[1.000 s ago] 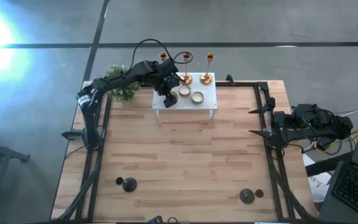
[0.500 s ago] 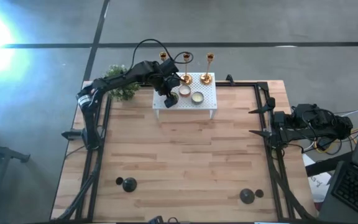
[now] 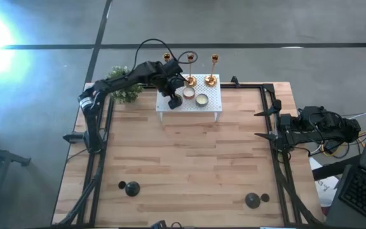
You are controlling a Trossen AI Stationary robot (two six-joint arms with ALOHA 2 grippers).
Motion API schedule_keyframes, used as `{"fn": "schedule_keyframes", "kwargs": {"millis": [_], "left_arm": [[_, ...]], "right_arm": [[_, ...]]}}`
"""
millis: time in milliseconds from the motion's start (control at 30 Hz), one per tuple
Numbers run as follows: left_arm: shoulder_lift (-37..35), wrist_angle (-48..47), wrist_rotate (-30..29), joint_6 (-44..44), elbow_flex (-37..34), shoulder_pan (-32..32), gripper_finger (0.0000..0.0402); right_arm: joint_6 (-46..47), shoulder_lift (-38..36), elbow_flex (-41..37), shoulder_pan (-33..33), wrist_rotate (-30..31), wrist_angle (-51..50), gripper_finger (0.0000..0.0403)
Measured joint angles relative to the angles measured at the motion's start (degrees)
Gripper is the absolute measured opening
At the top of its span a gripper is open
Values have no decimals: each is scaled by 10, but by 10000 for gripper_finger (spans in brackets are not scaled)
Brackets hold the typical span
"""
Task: Pick & Place candle stick holders
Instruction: Put the yellow scented candle on the shelf aligned with the other scented candles, then put the left black candle holder on the shelf
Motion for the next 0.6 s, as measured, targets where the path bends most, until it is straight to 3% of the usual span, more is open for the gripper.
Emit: {"fn": "schedule_keyframes", "kwargs": {"millis": [233,600], "left_arm": [[-1,-37,0,-1,27,0,365],[-2,-228,-1,14,160,0,360]], "right_arm": [[0,0,0,0,0,0,359],[0,0,0,0,0,0,359]]}}
